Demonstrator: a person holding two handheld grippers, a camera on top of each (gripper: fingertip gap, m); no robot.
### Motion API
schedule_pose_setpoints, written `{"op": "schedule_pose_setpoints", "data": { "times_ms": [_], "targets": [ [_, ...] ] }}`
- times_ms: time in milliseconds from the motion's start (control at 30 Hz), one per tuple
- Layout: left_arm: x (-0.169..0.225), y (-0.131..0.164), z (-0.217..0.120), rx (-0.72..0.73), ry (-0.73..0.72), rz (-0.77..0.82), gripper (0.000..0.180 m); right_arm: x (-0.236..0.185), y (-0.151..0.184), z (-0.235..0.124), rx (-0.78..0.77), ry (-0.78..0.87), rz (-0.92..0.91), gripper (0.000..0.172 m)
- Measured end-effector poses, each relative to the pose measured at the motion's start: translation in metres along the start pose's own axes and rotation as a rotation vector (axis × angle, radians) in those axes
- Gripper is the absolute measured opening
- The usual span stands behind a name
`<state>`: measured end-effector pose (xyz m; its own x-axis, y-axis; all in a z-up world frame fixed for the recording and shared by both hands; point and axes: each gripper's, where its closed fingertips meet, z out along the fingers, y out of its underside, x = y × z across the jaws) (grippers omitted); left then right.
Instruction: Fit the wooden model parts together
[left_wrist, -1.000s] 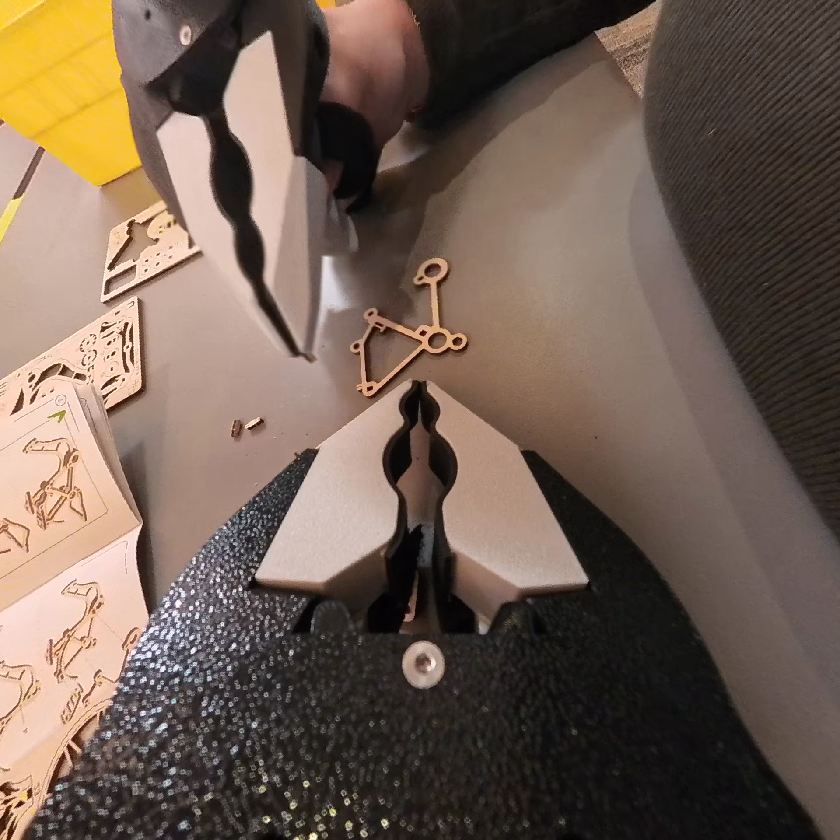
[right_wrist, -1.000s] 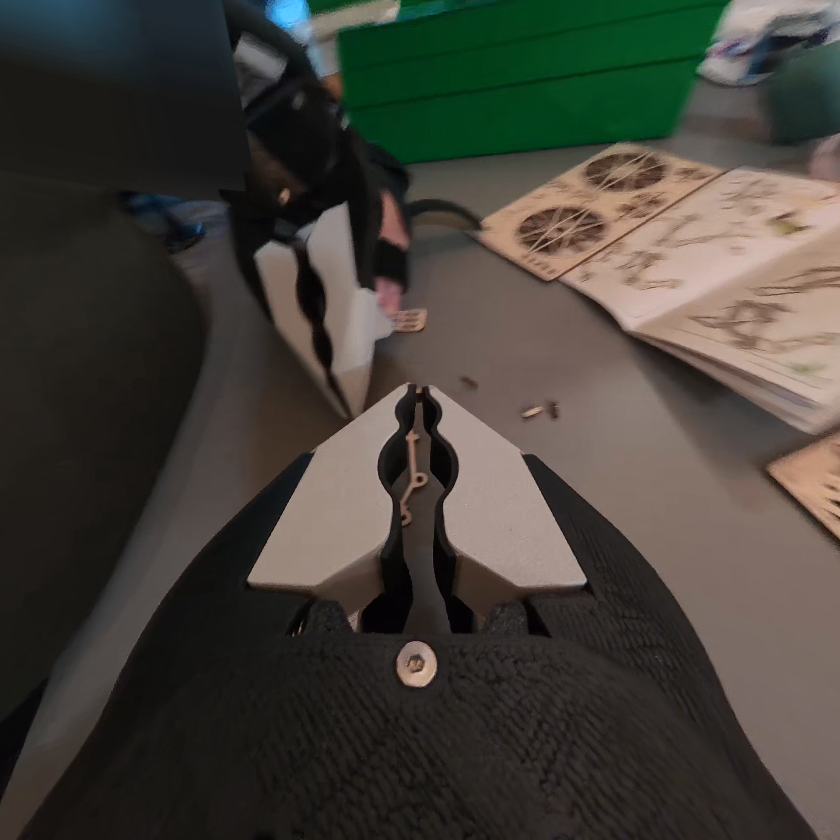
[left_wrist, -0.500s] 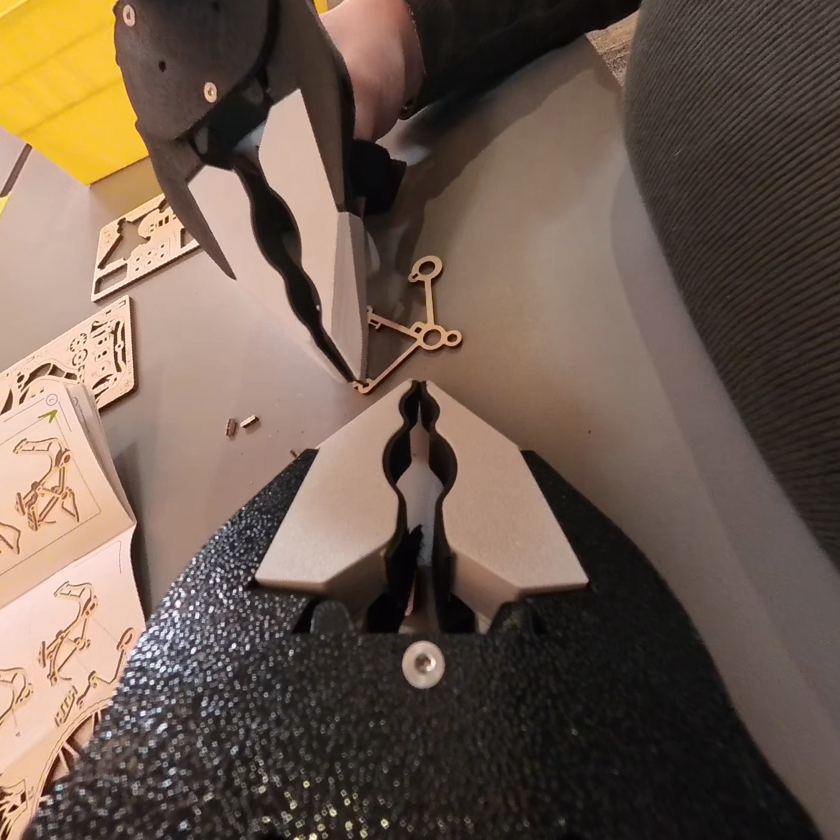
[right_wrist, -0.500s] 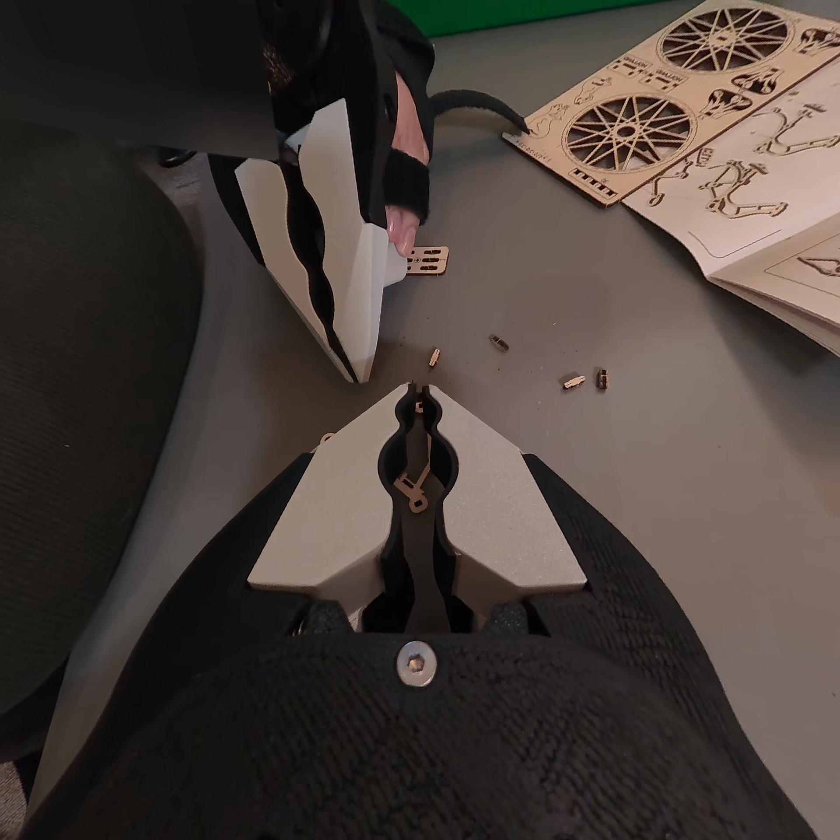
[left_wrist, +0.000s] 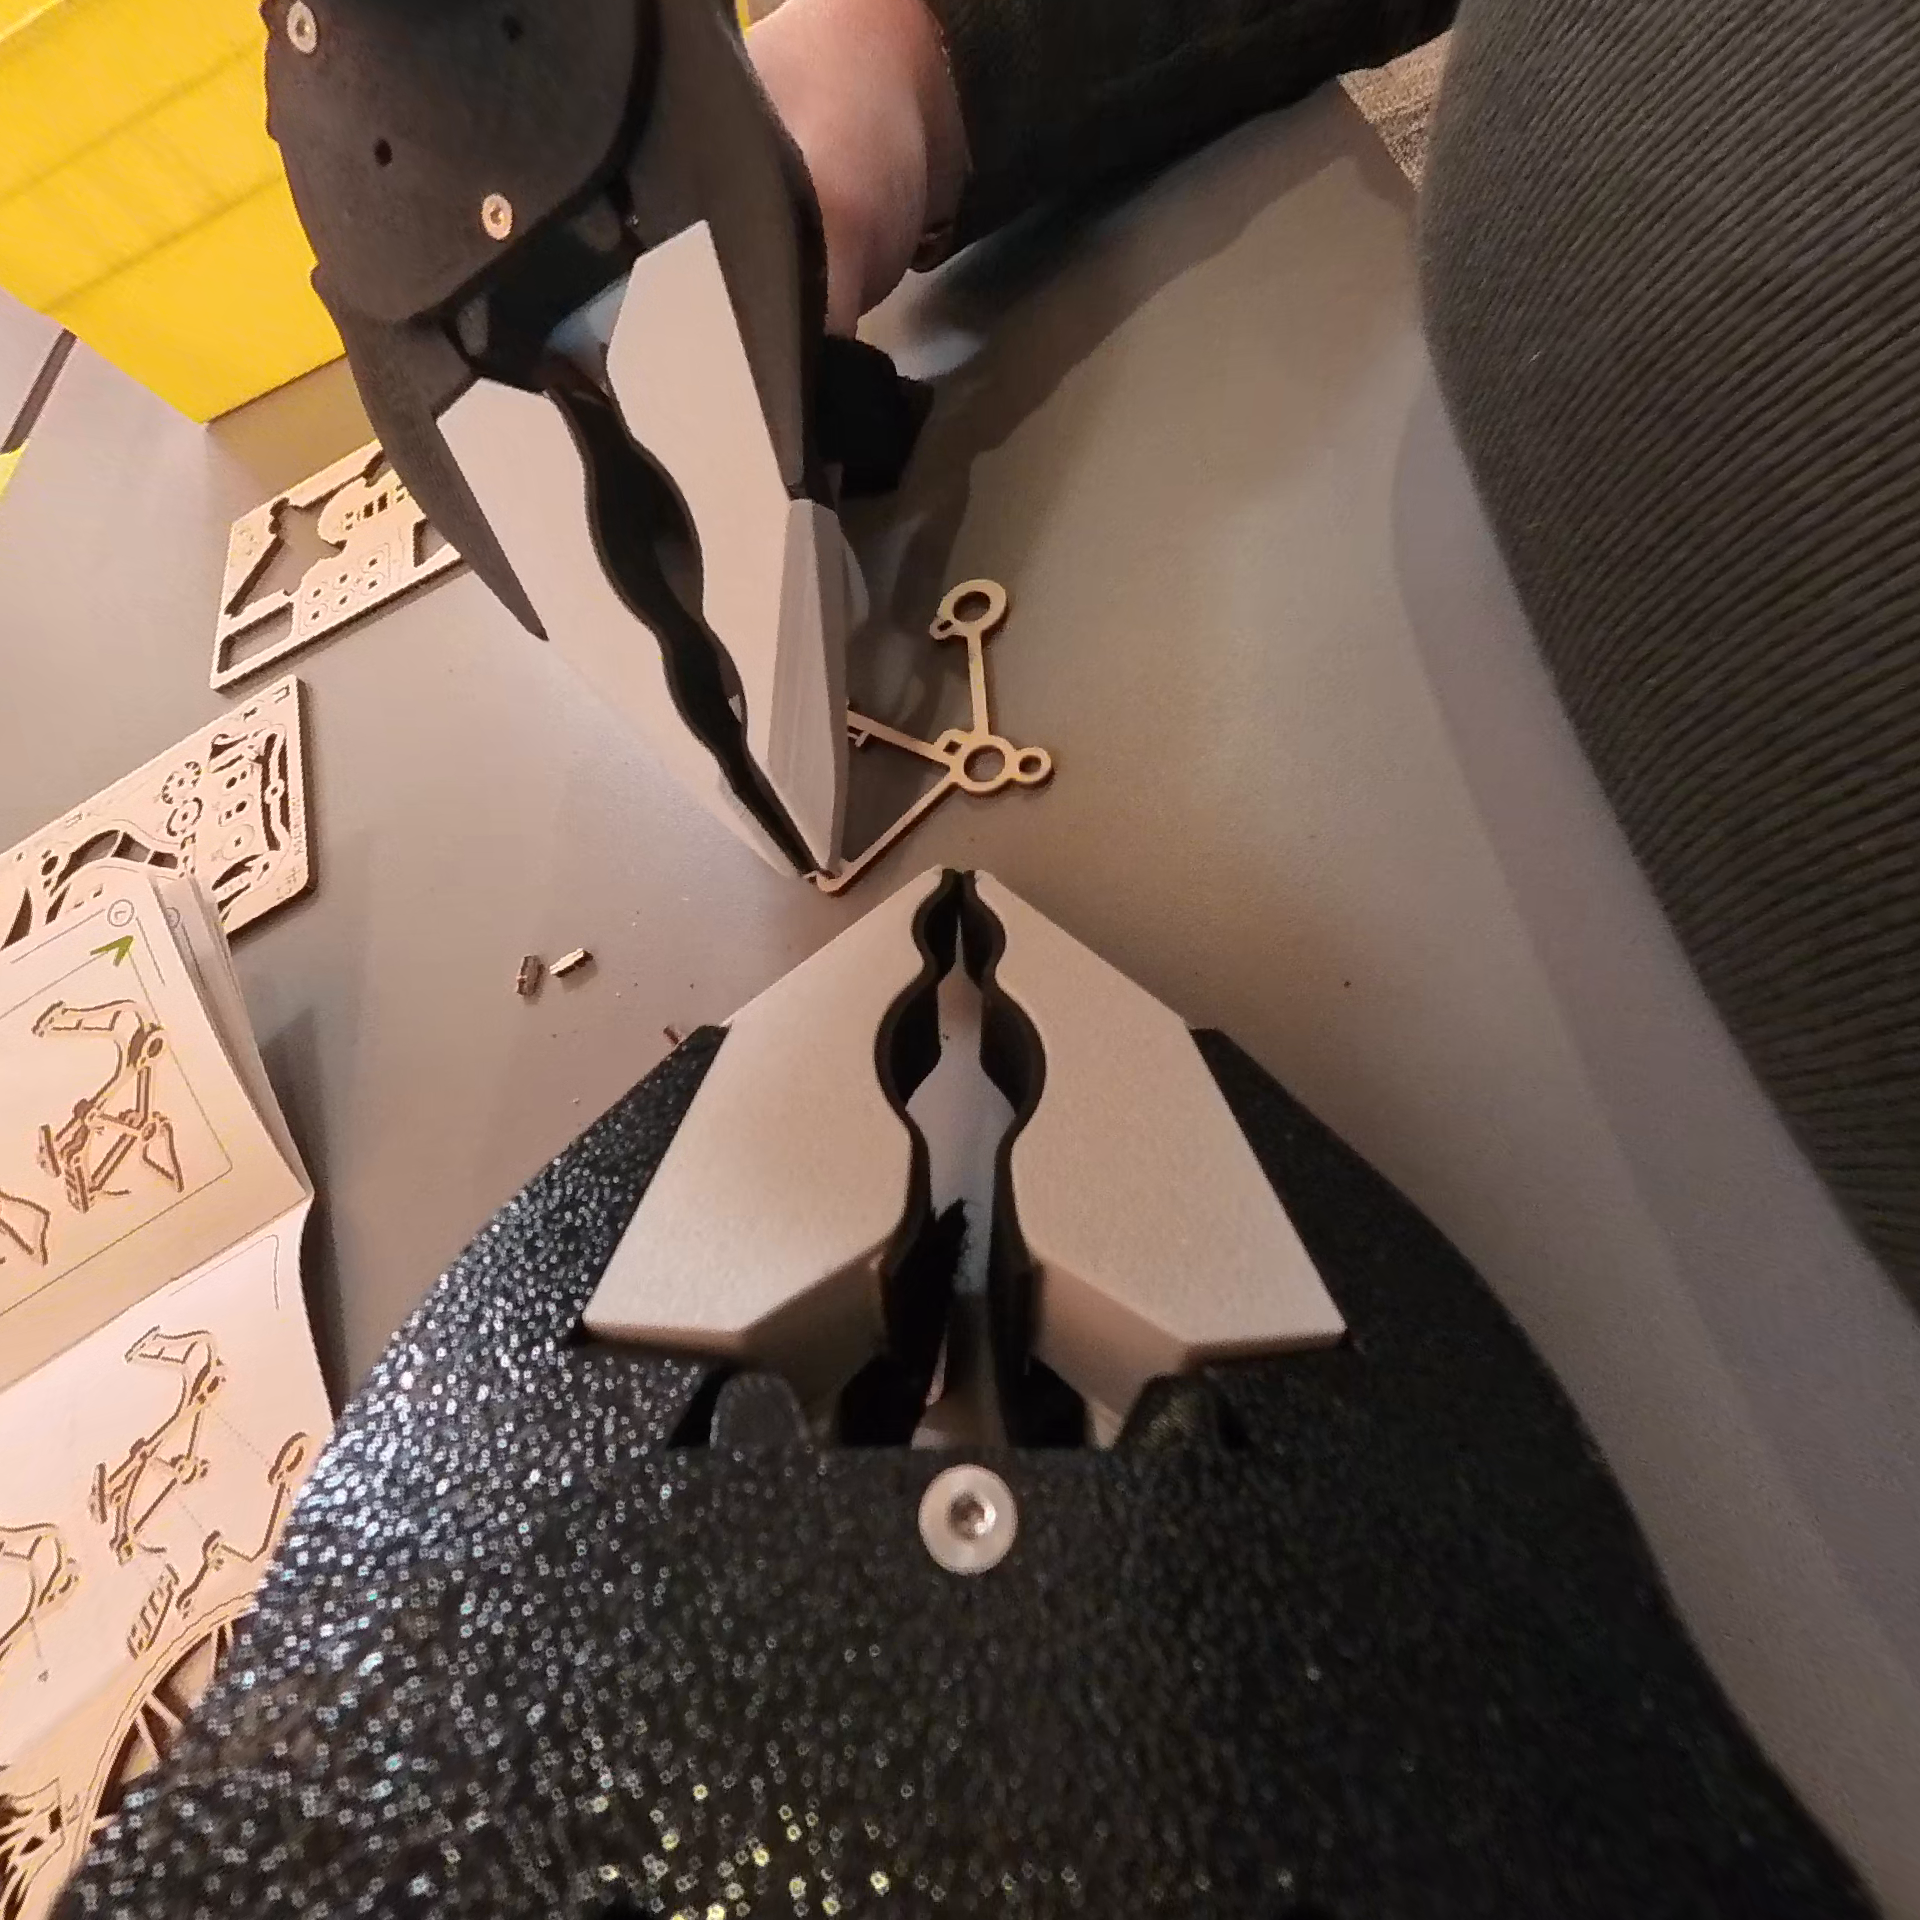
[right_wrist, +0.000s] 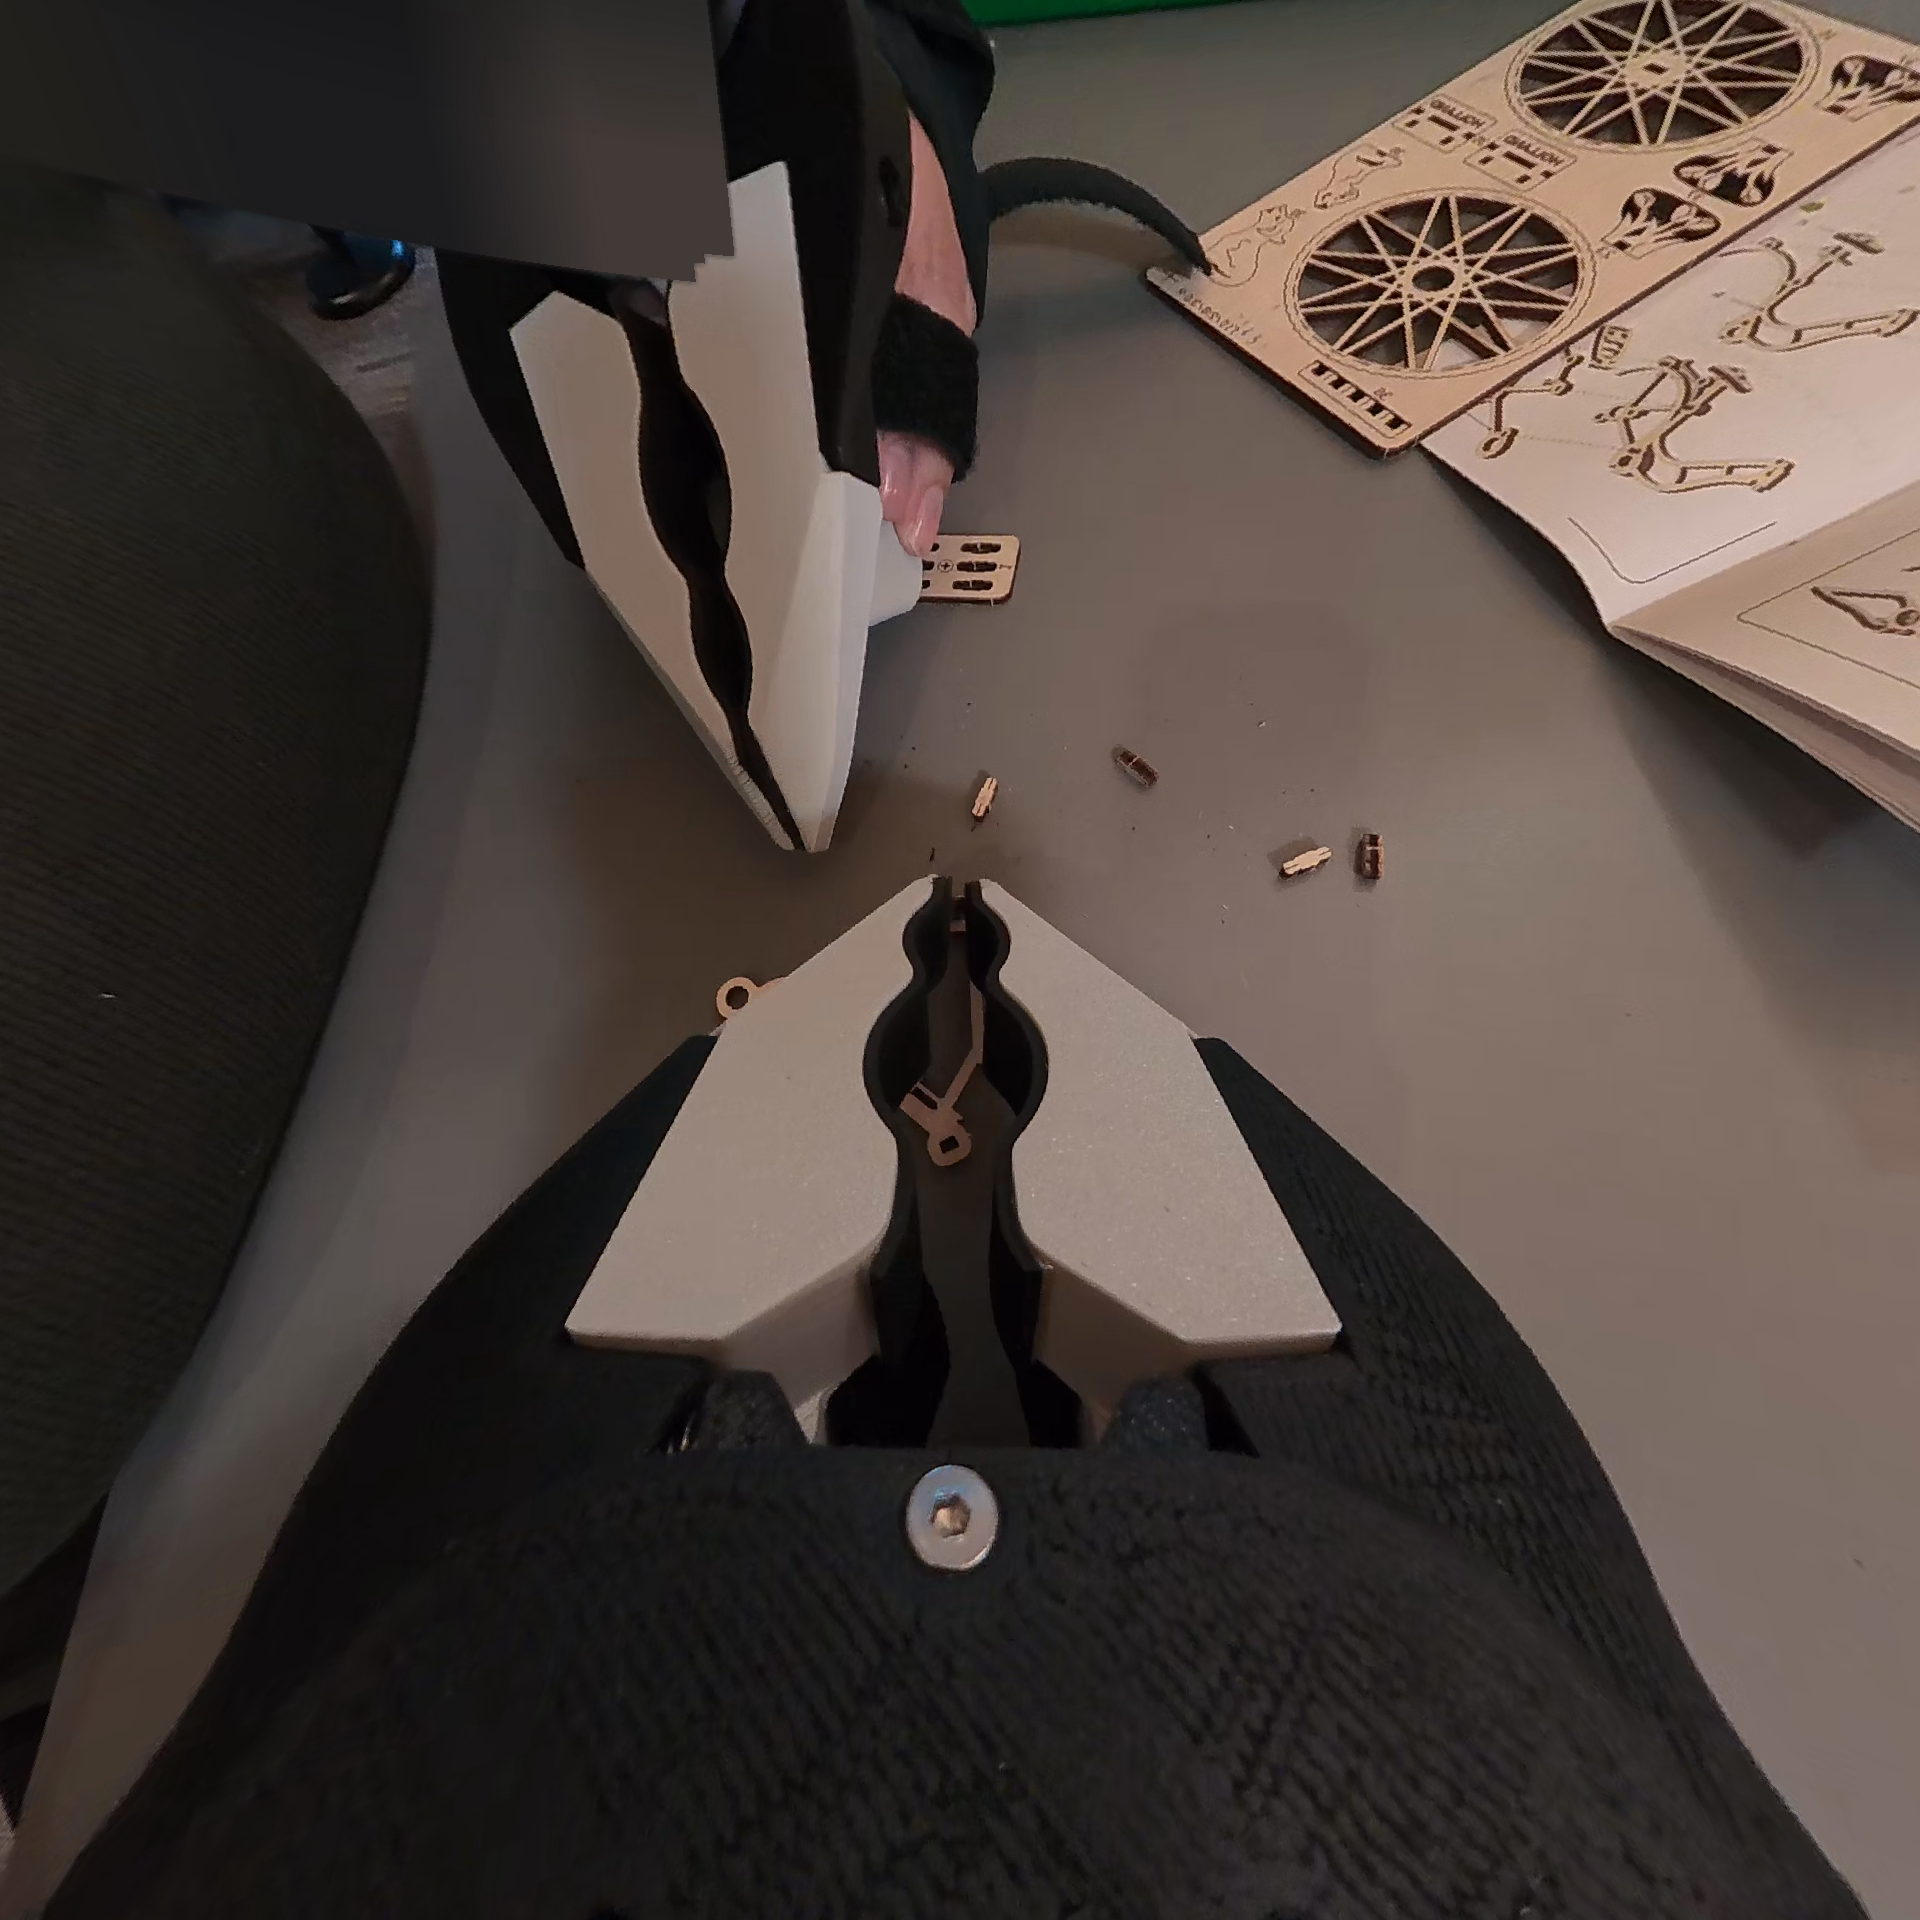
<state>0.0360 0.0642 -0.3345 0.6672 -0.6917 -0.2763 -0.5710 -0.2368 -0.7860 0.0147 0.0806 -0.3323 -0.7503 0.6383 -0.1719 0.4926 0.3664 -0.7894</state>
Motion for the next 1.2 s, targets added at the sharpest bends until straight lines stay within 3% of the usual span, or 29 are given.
{"op": "schedule_pose_setpoints", "data": {
  "times_ms": [533,1200],
  "targets": [
    [-0.0001,0.0000,0.0002,-0.001,0.003,-0.005,0.000,0.0031,0.0026,0.0020,-0.073,0.117,-0.158,0.002],
    [0.0002,0.0001,0.0004,-0.002,0.008,-0.011,0.000,0.0008,0.0052,0.0037,-0.039,0.087,-0.139,0.001]
  ]
}}
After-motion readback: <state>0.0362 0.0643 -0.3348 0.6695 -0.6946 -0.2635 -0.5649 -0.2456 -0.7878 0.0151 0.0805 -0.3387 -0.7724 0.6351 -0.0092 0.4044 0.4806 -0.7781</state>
